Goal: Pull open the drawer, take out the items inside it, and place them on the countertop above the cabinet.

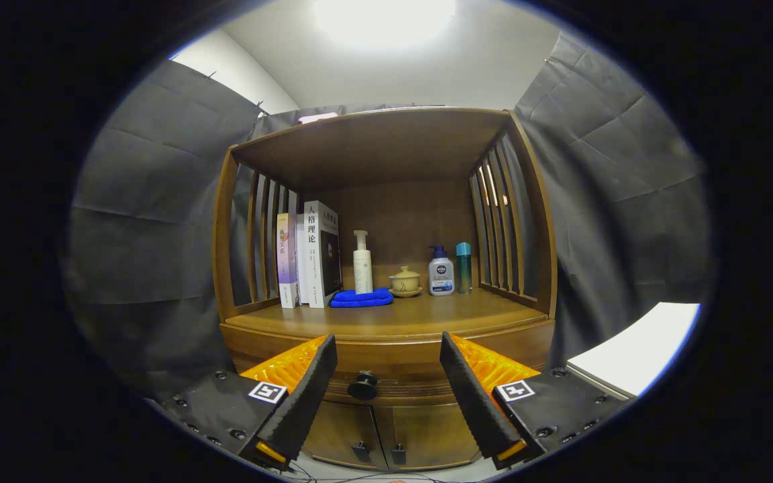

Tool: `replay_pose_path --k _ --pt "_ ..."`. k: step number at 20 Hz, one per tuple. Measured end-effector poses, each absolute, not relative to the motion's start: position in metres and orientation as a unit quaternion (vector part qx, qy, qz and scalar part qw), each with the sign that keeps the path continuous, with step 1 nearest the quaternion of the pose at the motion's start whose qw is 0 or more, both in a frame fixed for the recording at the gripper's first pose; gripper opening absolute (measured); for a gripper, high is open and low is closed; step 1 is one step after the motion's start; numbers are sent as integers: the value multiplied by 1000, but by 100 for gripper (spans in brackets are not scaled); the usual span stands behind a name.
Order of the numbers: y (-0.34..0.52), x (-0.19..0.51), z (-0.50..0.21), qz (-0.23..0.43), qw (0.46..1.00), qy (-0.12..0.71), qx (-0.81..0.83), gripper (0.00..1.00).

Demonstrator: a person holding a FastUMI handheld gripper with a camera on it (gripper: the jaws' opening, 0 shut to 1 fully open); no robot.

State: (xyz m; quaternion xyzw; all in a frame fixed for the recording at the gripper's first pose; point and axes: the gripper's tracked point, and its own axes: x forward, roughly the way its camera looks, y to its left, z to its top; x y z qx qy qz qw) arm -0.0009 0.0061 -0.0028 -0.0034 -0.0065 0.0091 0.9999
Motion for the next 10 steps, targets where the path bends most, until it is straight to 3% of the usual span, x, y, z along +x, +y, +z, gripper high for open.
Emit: replay_pose_path --k 10 --pt "28 20 -17 31 999 -2 -9 98"
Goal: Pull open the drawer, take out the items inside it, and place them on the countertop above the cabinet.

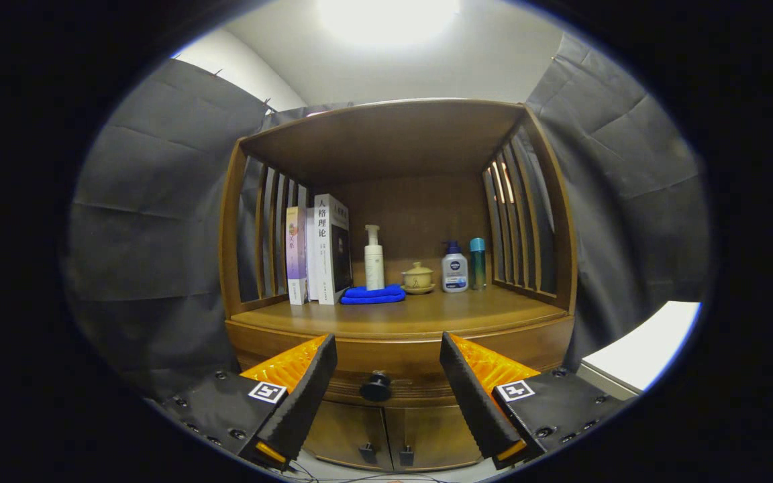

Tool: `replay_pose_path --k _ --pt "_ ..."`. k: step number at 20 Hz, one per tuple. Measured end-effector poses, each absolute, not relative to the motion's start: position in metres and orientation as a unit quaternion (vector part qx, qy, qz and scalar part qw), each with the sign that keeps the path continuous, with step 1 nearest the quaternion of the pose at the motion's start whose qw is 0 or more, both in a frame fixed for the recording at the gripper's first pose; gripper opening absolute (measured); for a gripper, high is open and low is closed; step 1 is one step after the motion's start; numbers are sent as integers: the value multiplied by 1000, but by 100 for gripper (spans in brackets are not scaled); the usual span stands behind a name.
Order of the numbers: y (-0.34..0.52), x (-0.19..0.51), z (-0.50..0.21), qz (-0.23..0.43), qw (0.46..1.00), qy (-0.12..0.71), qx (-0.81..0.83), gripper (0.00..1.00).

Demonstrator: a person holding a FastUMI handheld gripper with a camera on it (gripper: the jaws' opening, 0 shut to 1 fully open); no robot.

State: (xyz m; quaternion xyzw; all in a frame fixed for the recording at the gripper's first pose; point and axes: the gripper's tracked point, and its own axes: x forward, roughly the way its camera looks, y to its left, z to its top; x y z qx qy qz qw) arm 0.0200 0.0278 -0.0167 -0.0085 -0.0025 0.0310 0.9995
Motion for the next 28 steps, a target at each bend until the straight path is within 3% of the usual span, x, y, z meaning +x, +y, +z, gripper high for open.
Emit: replay_pose_path --k 19,28 --pt "42 101 -116 34 995 88 -15 98" --pt "42 109 -131 21 994 98 -35 51"
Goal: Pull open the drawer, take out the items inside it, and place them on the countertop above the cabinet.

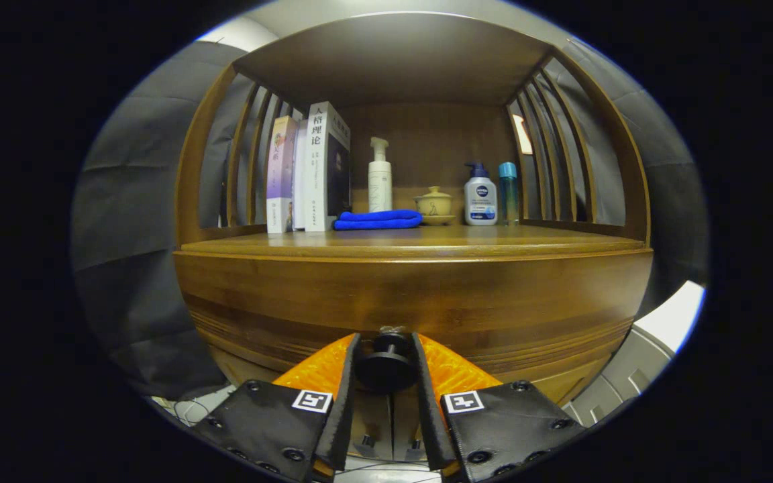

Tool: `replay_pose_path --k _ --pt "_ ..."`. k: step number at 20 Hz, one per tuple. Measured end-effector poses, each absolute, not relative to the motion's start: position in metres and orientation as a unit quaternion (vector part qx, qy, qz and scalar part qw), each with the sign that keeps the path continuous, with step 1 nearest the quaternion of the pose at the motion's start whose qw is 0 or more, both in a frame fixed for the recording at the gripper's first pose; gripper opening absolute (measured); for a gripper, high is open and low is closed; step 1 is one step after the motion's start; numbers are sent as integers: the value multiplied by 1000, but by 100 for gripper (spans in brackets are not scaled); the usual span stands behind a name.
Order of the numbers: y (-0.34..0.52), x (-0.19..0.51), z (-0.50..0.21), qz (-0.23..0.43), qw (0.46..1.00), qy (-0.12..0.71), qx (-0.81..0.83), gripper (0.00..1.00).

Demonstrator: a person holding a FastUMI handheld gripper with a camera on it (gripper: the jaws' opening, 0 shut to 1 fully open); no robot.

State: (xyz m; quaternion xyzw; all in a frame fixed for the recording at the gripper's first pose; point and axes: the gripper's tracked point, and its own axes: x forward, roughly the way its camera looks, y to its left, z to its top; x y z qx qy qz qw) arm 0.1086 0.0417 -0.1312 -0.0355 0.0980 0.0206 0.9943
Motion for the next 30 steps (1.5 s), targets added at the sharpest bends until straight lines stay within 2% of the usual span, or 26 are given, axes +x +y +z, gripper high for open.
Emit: replay_pose_path --k 7,8,30 --pt "40 131 -144 7 994 110 -12 26" --pt "43 114 -136 3 994 112 -10 23" --pt "47 49 -134 7 992 127 -9 22"
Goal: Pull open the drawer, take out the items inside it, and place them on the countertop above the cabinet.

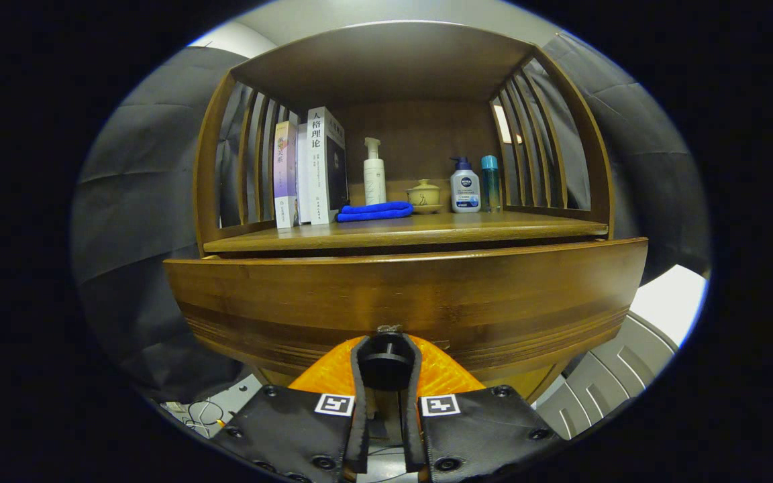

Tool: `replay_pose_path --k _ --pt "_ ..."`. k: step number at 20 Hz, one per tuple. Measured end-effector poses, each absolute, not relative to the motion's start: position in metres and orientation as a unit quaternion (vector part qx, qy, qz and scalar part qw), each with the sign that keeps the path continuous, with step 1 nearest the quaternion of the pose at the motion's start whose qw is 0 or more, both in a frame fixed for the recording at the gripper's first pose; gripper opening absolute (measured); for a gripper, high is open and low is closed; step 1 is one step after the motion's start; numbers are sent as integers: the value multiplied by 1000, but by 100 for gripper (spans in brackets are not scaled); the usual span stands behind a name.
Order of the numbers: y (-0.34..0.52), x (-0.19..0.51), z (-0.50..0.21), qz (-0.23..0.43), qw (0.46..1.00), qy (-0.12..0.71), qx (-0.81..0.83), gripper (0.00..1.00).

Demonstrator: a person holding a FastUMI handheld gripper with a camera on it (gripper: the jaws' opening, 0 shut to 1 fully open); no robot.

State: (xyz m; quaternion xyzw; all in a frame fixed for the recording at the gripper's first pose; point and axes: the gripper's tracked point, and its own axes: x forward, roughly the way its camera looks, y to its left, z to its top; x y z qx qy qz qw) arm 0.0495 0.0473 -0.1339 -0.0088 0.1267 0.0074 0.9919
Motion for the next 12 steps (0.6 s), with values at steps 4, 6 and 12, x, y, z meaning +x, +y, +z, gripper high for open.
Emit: replay_pose_path --k 4,6,12 --pt "49 33 -133 8 992 122 -11 22" --pt "49 25 -133 9 993 121 -10 22" --pt "51 5 -132 10 993 120 -12 22"
